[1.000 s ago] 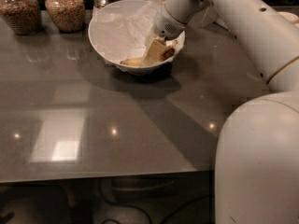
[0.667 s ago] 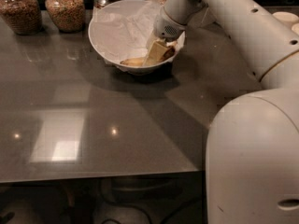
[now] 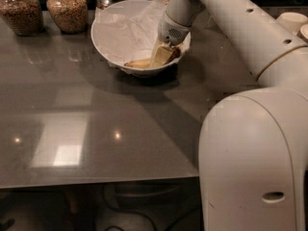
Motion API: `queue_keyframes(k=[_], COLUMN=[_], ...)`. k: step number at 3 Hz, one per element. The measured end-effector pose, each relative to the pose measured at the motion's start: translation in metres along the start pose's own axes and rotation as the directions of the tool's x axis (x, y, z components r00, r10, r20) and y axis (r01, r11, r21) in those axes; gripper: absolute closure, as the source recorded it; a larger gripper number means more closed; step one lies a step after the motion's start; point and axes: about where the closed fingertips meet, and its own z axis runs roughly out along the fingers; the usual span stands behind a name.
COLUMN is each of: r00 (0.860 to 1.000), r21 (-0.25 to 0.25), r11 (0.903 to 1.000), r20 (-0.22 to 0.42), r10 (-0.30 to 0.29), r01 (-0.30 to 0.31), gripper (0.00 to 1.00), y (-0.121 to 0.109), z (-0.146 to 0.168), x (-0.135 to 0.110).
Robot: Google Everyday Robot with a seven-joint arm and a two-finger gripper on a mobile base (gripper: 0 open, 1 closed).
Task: Pick banana from white bowl
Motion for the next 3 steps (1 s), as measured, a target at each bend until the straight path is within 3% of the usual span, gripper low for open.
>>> queue_keyframes(k=[1, 2, 3], r00=[0.999, 0.998, 0.994], r21=[-0.015, 0.014, 0.091], r11=[0.9994, 0.9984, 0.9928], r20=[-0.014, 0.014, 0.074], r10=[-0.032, -0.055, -0.085], r01=[0.032, 0.055, 0.079], gripper=[0.81, 1.00, 1.00], y=[0.004, 0.008, 0.014], z=[-0.003, -0.021, -0.058], x=[-0.004, -0.014, -0.025])
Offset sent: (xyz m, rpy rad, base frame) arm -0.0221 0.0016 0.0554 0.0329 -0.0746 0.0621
